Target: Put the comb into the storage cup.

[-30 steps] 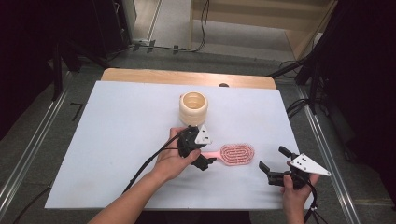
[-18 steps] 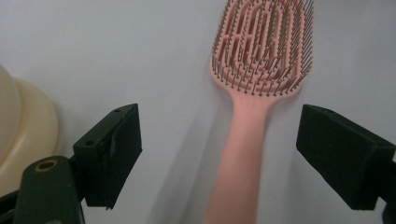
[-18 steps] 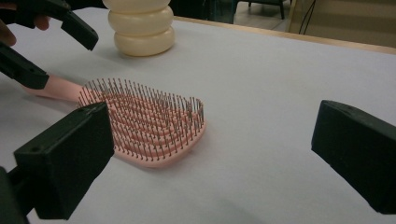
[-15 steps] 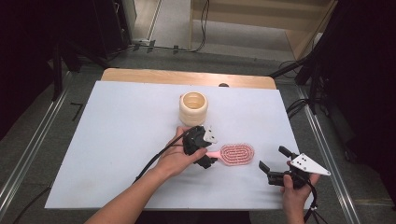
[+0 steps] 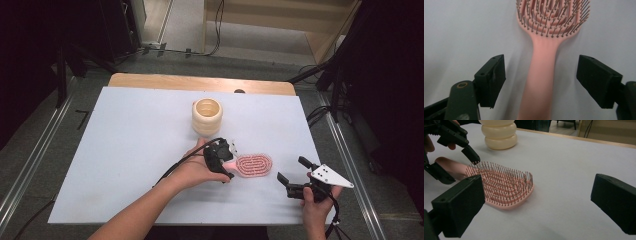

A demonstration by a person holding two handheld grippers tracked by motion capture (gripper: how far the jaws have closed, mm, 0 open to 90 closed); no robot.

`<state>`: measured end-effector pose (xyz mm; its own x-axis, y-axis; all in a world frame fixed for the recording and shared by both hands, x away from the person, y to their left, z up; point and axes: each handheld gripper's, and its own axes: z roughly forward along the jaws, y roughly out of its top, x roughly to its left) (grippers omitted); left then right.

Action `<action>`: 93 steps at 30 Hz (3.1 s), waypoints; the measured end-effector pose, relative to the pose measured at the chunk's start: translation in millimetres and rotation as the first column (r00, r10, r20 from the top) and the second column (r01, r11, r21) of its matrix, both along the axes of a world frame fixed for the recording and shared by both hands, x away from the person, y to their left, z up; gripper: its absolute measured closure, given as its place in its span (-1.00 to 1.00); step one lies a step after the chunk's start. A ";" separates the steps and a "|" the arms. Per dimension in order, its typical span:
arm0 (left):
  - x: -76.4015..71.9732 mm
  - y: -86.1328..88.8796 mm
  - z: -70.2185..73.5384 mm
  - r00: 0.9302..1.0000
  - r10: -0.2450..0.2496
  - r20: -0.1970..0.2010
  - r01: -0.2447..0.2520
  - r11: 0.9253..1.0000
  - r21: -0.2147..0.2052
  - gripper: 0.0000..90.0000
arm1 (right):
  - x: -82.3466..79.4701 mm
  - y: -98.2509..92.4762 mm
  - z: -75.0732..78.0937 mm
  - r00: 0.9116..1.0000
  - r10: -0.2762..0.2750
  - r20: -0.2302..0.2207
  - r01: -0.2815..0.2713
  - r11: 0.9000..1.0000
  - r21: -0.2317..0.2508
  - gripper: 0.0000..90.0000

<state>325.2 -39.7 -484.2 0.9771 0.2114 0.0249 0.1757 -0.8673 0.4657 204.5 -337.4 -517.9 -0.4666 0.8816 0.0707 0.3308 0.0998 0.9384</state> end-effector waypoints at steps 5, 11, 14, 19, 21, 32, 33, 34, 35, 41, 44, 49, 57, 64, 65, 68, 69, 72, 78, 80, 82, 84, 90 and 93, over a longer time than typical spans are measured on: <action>1.6 -4.4 1.2 1.000 -0.007 0.007 0.006 0.999 0.036 -0.26 | 0.1 0.1 0.0 1.000 0.000 0.000 0.000 1.000 -0.001 -1.00; 5.0 -9.5 1.3 1.000 -0.022 -0.007 0.022 0.998 0.058 -0.01 | 0.5 0.1 -0.1 1.000 0.000 0.001 0.000 1.000 -0.004 -1.00; 6.4 -12.5 1.5 0.999 -0.032 -0.014 0.033 0.997 0.066 0.07 | 0.3 0.1 -0.1 1.000 0.000 0.000 0.000 1.000 -0.003 -1.00; 7.4 -18.2 0.7 0.999 -0.037 -0.025 0.040 0.994 0.098 0.20 | 0.4 0.1 -0.1 1.000 -0.001 0.000 0.001 1.000 -0.002 -1.00; 7.6 -19.0 0.6 0.999 -0.034 -0.030 0.037 0.994 0.100 0.20 | 0.4 0.0 -0.2 1.000 -0.001 0.000 0.001 1.000 -0.002 -1.00; 17.1 -23.0 2.9 0.996 -0.063 -0.065 0.072 0.988 0.136 0.48 | 0.9 0.4 -0.3 1.000 -0.002 0.001 0.002 1.000 -0.005 -1.00; 17.1 -23.0 2.9 0.996 -0.063 -0.065 0.072 0.988 0.136 0.50 | 0.9 0.4 -0.3 1.000 -0.002 0.001 0.002 1.000 -0.005 -1.00; 17.8 -23.2 3.0 0.996 -0.069 -0.062 0.077 0.987 0.139 0.55 | 0.7 0.5 -0.2 1.000 -0.003 -0.002 0.003 1.000 -0.007 -1.00; 18.0 -23.2 2.7 0.996 -0.057 -0.069 0.066 0.989 0.133 0.55 | 0.7 0.6 -0.3 1.000 -0.004 -0.001 0.004 1.000 -0.006 -1.00; 18.1 -23.3 3.2 0.996 -0.065 -0.065 0.073 0.987 0.140 0.56 | 0.7 0.7 -0.3 1.000 -0.004 -0.001 0.004 1.000 -0.007 -1.00; 18.0 -23.5 3.2 0.996 -0.066 -0.065 0.074 0.988 0.138 0.56 | 0.7 0.7 -0.3 1.000 -0.005 -0.001 0.005 1.000 -0.006 -1.00; 16.0 -25.0 4.4 0.997 -0.053 -0.055 0.061 0.986 0.156 0.57 | 0.7 0.2 -0.3 1.000 -0.004 0.000 0.004 1.000 -0.006 -1.00; 16.3 -23.1 4.6 0.998 -0.031 -0.052 0.038 0.990 0.134 0.57 | 0.6 0.1 -0.3 1.000 -0.004 0.000 0.004 1.000 -0.003 -1.00; 17.0 -20.3 8.4 0.998 -0.006 -0.067 0.011 0.997 0.078 0.57 | 0.6 -0.1 -0.3 1.000 -0.005 0.001 0.005 1.000 -0.002 -1.00; 17.0 -19.7 9.3 0.998 -0.006 -0.063 0.011 0.997 0.070 0.57 | 0.6 0.0 -0.3 1.000 -0.005 0.001 0.005 1.000 -0.001 -1.00; 16.8 -17.9 12.5 0.998 -0.003 -0.058 0.006 0.999 0.044 0.57 | 0.6 -0.2 -0.3 1.000 -0.004 0.001 0.004 1.000 -0.003 -1.00; 16.2 -17.2 13.6 0.998 0.005 -0.059 -0.003 0.999 0.035 0.57 | 0.6 -0.1 -0.3 1.000 -0.005 0.001 0.005 1.000 -0.001 -1.00; 16.5 -14.9 17.0 0.999 0.001 -0.044 0.000 1.000 0.009 0.57 | 0.6 -0.2 -0.3 1.000 -0.005 0.001 0.005 1.000 -0.001 -1.00; 14.5 -10.2 21.7 1.000 0.001 -0.003 -0.001 0.999 -0.041 0.57 | 0.6 -0.1 -0.3 1.000 -0.006 0.001 0.006 1.000 -0.002 -1.00; 13.7 -8.1 22.9 1.000 0.010 0.011 -0.009 0.998 -0.065 0.57 | 0.7 0.0 -0.3 1.000 -0.006 0.000 0.006 1.000 -0.002 -1.00; 13.7 -5.3 24.5 1.000 0.018 0.025 -0.016 0.995 -0.094 0.57 | 0.7 0.0 -0.3 1.000 -0.006 0.001 0.006 1.000 -0.002 -1.00; 14.1 -2.9 26.0 0.999 0.023 0.030 -0.020 0.993 -0.121 0.57 | 0.7 0.0 -0.3 1.000 -0.007 0.000 0.007 1.000 -0.002 -1.00; 15.1 4.6 32.3 0.998 0.037 0.045 -0.028 0.981 -0.193 0.57 | 0.8 0.1 -0.3 1.000 -0.009 0.001 0.009 1.000 -0.004 -1.00; 16.0 7.5 35.2 0.997 0.055 0.054 -0.042 0.975 -0.217 0.57 | 0.6 0.1 -0.3 1.000 -0.011 -0.001 0.011 1.000 -0.004 -1.00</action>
<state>341.1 -32.2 -449.0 0.9638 0.2647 0.0308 0.1816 -0.7367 0.6514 205.1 -337.3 -518.2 -0.4568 0.8870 0.0680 0.3328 0.0995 0.9377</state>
